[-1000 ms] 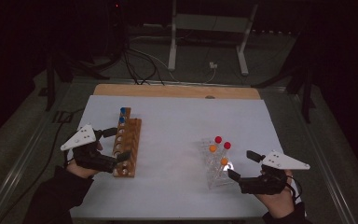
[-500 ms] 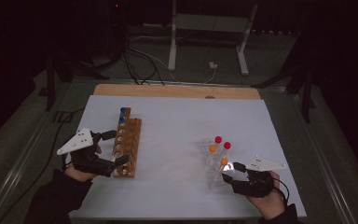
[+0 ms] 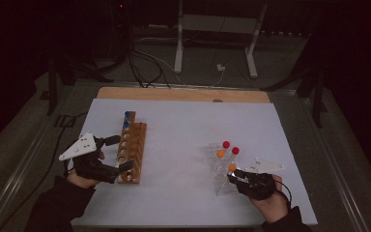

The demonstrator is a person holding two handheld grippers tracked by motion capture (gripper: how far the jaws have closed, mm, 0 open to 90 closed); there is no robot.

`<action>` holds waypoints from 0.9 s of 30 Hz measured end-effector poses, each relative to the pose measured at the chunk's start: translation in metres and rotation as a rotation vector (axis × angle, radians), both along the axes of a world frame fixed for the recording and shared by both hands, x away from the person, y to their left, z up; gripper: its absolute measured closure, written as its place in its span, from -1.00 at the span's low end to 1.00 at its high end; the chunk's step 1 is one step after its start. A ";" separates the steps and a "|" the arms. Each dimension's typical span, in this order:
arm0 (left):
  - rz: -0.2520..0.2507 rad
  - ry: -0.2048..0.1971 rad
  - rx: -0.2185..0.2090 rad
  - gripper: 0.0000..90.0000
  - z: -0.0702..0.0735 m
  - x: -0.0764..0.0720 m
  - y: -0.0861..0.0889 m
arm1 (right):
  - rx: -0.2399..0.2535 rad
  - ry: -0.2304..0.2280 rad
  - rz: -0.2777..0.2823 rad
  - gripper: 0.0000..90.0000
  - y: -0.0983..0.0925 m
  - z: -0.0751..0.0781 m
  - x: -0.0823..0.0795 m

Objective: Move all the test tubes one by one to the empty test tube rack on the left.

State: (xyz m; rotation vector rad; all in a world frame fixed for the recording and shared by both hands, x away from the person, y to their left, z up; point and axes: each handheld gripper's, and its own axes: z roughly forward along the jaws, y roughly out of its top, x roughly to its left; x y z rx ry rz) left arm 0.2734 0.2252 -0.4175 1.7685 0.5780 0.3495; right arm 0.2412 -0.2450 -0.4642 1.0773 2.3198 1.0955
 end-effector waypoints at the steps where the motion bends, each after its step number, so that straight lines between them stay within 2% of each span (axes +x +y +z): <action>1: -0.002 0.000 -0.001 -0.94 0.000 0.000 0.000 | -0.003 -0.003 0.001 0.55 0.000 0.000 0.000; 5: -0.005 0.003 -0.003 -0.94 0.000 0.000 0.000 | -0.025 -0.017 -0.010 0.64 0.002 0.000 0.002; 15: -0.003 0.001 0.009 -0.94 -0.001 0.000 -0.001 | -0.046 -0.035 -0.016 0.67 0.005 0.002 0.001; 20: -0.007 0.004 0.012 -0.94 0.000 0.000 -0.001 | -0.033 -0.063 -0.018 0.67 0.004 0.011 -0.003; 21: -0.009 0.006 0.012 -0.94 0.000 0.000 -0.002 | -0.028 -0.079 -0.016 0.67 0.004 0.018 -0.005; 27: -0.024 0.009 0.020 -0.94 0.002 0.000 -0.005 | -0.013 -0.108 -0.018 0.67 0.004 0.035 -0.010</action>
